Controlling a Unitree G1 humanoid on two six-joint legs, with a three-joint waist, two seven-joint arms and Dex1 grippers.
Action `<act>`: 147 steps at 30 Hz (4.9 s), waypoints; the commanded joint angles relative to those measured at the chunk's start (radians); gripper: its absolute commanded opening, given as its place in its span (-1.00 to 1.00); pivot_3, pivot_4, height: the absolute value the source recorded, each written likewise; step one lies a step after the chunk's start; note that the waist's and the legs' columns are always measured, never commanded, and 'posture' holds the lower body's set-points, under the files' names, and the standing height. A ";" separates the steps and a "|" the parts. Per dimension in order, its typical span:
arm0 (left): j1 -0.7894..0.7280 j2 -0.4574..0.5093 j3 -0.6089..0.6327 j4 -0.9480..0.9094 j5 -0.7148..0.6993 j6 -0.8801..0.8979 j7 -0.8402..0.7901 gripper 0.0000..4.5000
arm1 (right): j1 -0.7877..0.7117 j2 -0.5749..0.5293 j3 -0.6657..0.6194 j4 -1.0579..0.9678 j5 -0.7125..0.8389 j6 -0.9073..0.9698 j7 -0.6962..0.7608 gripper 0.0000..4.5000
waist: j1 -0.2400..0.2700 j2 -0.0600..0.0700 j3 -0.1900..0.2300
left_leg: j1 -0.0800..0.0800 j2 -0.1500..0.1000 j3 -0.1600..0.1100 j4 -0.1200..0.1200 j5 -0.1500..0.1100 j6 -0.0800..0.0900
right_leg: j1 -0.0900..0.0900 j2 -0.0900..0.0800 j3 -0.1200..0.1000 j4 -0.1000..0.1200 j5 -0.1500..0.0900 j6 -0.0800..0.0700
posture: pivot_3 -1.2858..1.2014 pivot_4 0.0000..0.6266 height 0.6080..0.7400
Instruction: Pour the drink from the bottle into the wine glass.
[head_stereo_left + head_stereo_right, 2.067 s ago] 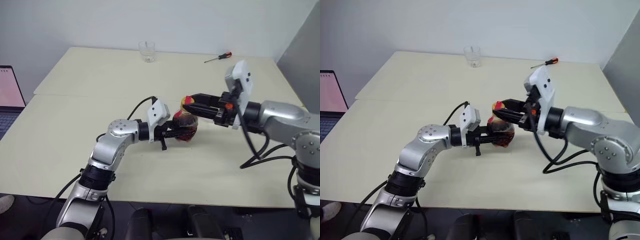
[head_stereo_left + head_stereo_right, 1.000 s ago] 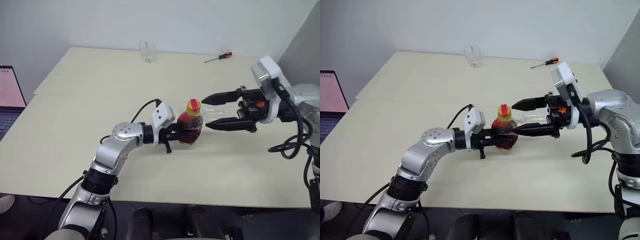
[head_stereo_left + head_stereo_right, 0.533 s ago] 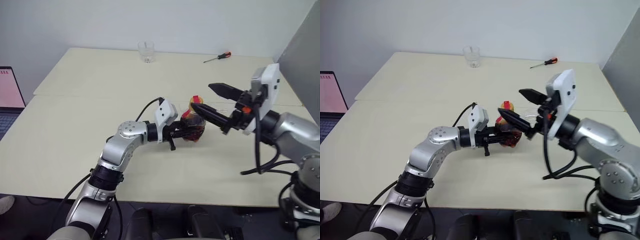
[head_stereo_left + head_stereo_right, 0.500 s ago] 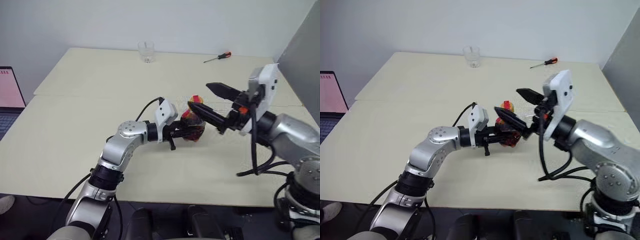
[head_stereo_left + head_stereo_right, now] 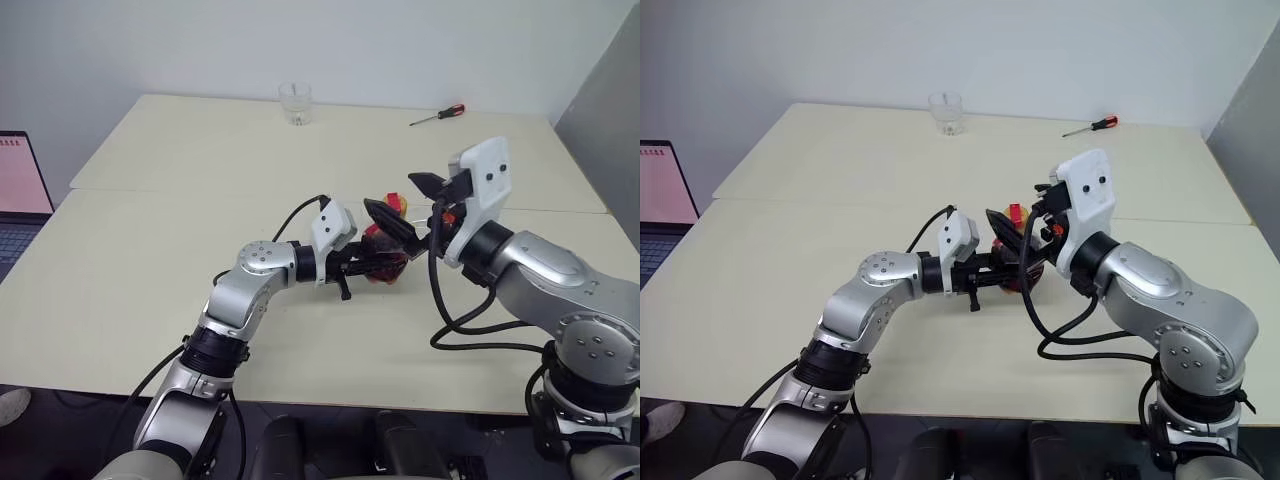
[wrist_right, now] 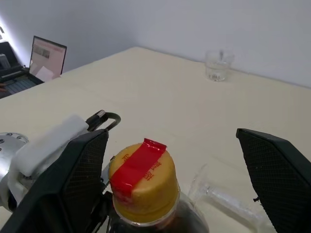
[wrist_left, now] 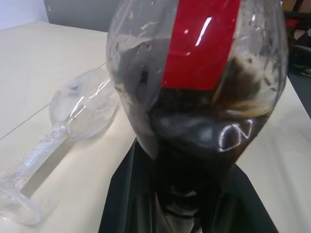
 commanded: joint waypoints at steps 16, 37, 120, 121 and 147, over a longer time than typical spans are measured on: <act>-0.029 -0.002 0.000 -0.030 0.005 -0.031 -0.011 -0.70 | 0.041 0.011 -0.060 -0.024 -0.058 -0.038 0.033 1.00 | 0.000 0.000 0.000 | 0.000 0.000 0.000 0.000 0.000 0.000 | 0.000 0.000 0.000 0.000 0.000 0.000 | 0.03 -0.52 1.00; -0.034 -0.002 -0.009 -0.023 0.015 -0.042 -0.025 -0.70 | 0.198 -0.155 -0.196 -0.113 0.117 -0.045 0.122 1.00 | 0.000 0.000 0.000 | 0.000 0.000 0.000 0.000 0.000 0.000 | 0.000 0.000 0.000 -0.001 -0.002 0.004 | 0.03 -0.52 1.00; -0.011 0.025 0.003 -0.010 0.048 -0.060 0.002 -0.71 | 0.046 -0.258 -0.169 0.019 0.333 -0.119 0.198 -0.76 | 0.000 0.000 0.000 | 0.000 0.000 0.000 0.000 0.000 0.000 | 0.000 0.000 0.000 -0.001 -0.002 0.003 | 0.03 -0.52 1.00; -0.012 0.026 0.003 -0.009 0.048 -0.060 0.002 -0.71 | 0.040 -0.267 -0.177 0.021 0.352 -0.122 0.196 -0.62 | 0.000 0.000 0.000 | 0.000 0.000 0.000 0.000 0.000 0.000 | 0.000 0.000 0.000 -0.001 -0.002 0.003 | 0.03 -0.52 1.00; -0.007 0.031 0.009 -0.009 0.048 -0.062 0.008 -0.71 | -0.021 -0.077 0.057 0.099 0.091 -0.131 -0.037 1.00 | 0.000 0.000 0.000 | 0.000 0.000 0.000 0.000 0.000 0.000 | 0.000 0.000 0.001 -0.001 -0.001 0.001 | 0.03 -0.52 1.00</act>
